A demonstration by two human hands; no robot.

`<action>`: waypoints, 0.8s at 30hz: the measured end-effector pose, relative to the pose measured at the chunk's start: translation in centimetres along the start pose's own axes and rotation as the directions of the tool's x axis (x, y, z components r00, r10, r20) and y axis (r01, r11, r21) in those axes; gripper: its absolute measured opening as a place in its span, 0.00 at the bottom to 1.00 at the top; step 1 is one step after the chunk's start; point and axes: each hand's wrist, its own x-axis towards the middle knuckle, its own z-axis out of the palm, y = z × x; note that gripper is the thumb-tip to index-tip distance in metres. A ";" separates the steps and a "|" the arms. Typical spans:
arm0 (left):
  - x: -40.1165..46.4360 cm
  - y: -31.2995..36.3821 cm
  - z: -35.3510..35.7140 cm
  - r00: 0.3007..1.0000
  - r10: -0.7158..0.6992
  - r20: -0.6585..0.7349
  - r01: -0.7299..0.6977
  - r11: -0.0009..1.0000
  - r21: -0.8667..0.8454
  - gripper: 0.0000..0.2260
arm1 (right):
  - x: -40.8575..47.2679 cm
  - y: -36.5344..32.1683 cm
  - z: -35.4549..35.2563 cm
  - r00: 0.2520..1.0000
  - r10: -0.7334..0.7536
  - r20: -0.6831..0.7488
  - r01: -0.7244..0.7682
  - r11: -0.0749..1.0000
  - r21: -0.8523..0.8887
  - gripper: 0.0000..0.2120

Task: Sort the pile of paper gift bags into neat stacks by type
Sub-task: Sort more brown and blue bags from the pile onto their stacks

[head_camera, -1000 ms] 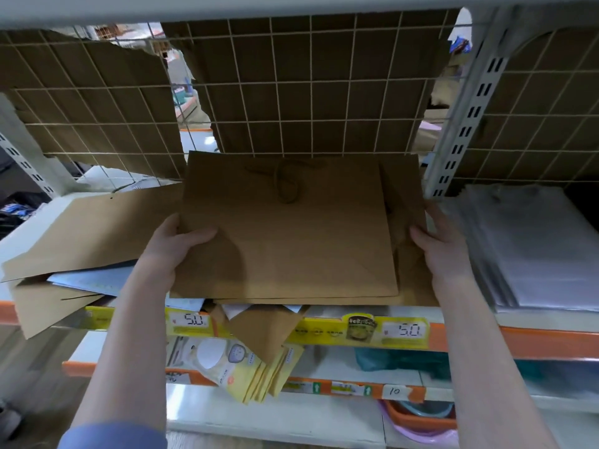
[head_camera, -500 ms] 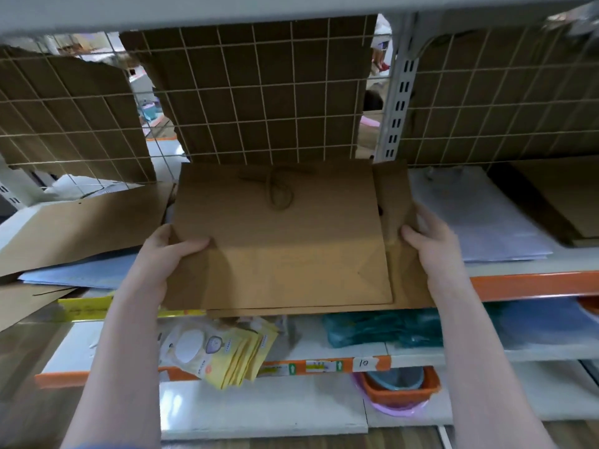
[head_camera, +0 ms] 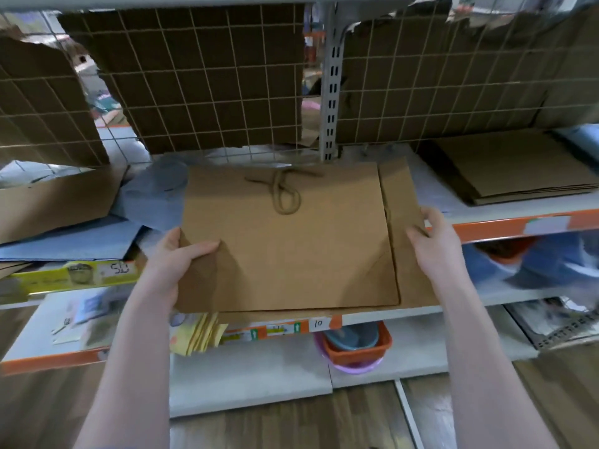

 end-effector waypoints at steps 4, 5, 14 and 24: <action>-1.4 0.3 6.6 0.999 0.048 0.005 -0.048 0.999 -0.020 0.10 | 1.9 2.7 -4.9 0.997 0.045 -0.066 -0.033 0.986 0.161 0.19; -1.7 0.3 8.6 0.999 0.052 0.009 -0.052 0.998 -0.021 0.10 | 2.7 3.6 -6.3 0.996 0.052 -0.068 -0.037 0.979 0.201 0.19; -3.9 -0.9 29.4 0.997 -0.010 0.074 0.012 0.999 -0.032 0.15 | 12.7 13.0 -22.1 0.991 0.063 -0.119 -0.033 0.971 0.238 0.20; 0.0 0.3 43.5 0.995 0.014 0.097 -0.014 1.000 -0.001 0.29 | 23.3 18.9 -29.3 0.983 0.146 -0.116 -0.114 0.962 0.248 0.10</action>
